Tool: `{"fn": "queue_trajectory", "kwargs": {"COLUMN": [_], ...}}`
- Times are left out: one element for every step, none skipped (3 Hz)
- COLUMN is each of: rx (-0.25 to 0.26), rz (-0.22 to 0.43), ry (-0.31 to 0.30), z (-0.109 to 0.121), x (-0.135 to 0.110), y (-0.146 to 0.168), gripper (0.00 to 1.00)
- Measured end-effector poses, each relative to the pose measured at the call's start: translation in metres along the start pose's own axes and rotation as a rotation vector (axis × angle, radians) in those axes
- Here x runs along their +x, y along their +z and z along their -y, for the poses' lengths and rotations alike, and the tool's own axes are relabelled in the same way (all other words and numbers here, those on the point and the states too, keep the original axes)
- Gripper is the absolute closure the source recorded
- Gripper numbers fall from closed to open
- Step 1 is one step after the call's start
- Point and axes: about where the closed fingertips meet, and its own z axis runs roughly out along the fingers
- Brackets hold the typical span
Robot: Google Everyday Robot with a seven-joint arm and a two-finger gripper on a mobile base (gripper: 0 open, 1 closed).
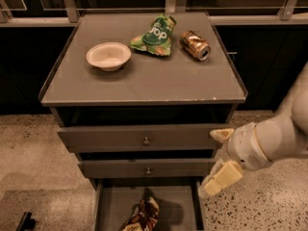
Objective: Pick brown chip bag from bottom drawer and place on counter
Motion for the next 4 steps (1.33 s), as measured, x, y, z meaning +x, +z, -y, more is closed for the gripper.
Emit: {"fn": "queue_trajectory", "kwargs": {"rx": [-0.156,-0.185,-0.105,-0.016], "rz": [0.122,0.138,0.134,0.138], "ry": [0.051,0.071,0.077,0.102], "z": [-0.017,-0.017,-0.02,-0.02], "x": [0.005,0.009,0.013,0.039], "y": [0.062,0.072,0.066,0.082], "gripper": [0.0,0.0,0.0,0.0]}}
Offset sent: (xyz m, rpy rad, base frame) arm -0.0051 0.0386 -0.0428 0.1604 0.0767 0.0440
